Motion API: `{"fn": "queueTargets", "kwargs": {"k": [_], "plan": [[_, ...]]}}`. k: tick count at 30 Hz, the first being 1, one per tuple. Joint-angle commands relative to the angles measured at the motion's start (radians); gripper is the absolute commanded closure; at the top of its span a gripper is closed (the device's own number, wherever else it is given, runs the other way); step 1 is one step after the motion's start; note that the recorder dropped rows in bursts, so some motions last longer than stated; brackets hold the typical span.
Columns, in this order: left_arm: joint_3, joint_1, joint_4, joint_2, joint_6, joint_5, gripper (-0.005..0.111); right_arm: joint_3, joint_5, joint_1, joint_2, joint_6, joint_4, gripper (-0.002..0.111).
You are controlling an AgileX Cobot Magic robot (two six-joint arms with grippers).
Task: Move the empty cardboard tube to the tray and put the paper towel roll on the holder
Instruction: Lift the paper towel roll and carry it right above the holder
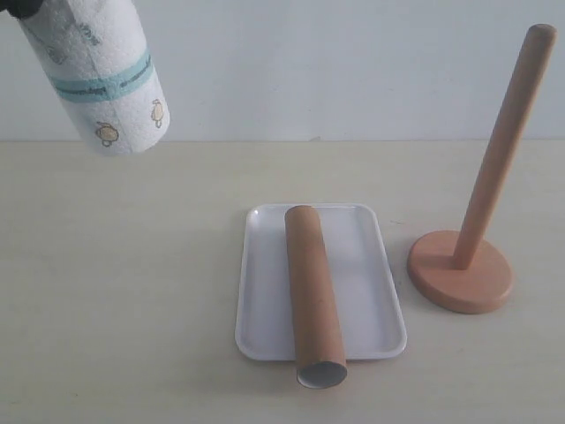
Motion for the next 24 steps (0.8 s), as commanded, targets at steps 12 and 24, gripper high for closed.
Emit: {"fn": "queueTargets", "kwargs": {"k": [12,24], "plan": [[-0.275,-0.310,0.295,0.027,-0.387,0.242,0.103,-0.001,-0.002,-0.005,-0.005,0.000,0.001,0.108],[-0.590,-0.615,0.314,0.311,-0.406,0.383,0.103,-0.001,-0.002,-0.005,-0.005,0.000,0.001,0.108]]}}
